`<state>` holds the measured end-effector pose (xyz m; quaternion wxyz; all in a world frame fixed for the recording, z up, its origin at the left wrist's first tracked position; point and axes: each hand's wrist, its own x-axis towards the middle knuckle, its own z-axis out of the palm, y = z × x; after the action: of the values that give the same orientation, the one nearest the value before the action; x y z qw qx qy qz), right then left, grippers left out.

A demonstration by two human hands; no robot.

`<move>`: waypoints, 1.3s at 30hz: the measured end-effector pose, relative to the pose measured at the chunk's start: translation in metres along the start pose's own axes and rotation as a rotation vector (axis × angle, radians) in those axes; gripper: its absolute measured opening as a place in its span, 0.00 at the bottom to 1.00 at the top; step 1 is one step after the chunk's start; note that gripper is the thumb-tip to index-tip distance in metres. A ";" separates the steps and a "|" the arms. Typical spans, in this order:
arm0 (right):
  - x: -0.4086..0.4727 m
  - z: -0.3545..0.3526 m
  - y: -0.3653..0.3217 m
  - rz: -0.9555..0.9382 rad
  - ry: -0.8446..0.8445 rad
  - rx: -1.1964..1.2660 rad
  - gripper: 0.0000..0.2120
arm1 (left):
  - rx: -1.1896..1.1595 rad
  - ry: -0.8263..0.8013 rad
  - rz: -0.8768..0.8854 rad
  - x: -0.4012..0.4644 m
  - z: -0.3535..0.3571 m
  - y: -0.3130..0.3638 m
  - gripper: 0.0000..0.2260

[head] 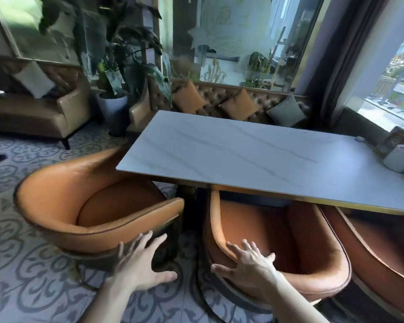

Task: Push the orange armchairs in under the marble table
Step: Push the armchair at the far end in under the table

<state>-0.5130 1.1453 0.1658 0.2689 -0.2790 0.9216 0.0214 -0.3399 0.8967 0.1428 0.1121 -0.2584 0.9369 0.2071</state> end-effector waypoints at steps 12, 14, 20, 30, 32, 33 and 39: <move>0.087 0.009 -0.256 -0.329 -0.042 -0.146 0.59 | -0.204 0.190 -0.275 -0.039 -0.041 -0.220 0.51; 0.110 0.012 -0.300 -0.391 -0.042 -0.159 0.67 | -0.206 0.203 -0.312 -0.034 -0.050 -0.254 0.50; 0.194 0.014 -0.432 -0.478 -0.105 -0.124 0.51 | -0.154 0.165 -0.387 0.005 -0.104 -0.352 0.53; 0.290 -0.023 -0.580 -0.478 -0.123 -0.047 0.55 | -0.139 0.117 -0.358 0.091 -0.202 -0.484 0.47; 0.306 -0.032 -0.598 -0.440 -0.115 -0.020 0.59 | -0.108 0.105 -0.322 0.112 -0.220 -0.505 0.47; 0.313 -0.035 -0.605 -0.415 -0.119 -0.012 0.59 | -0.094 0.087 -0.308 0.123 -0.227 -0.516 0.46; 0.344 -0.027 -0.640 -0.221 -0.111 0.111 0.58 | -0.103 -0.040 -0.134 0.202 -0.254 -0.596 0.47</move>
<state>-0.4307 0.4275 0.0849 0.3352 -0.3618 0.8688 -0.0438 -0.2201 0.2298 0.1077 0.1311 -0.3218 0.9031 0.2522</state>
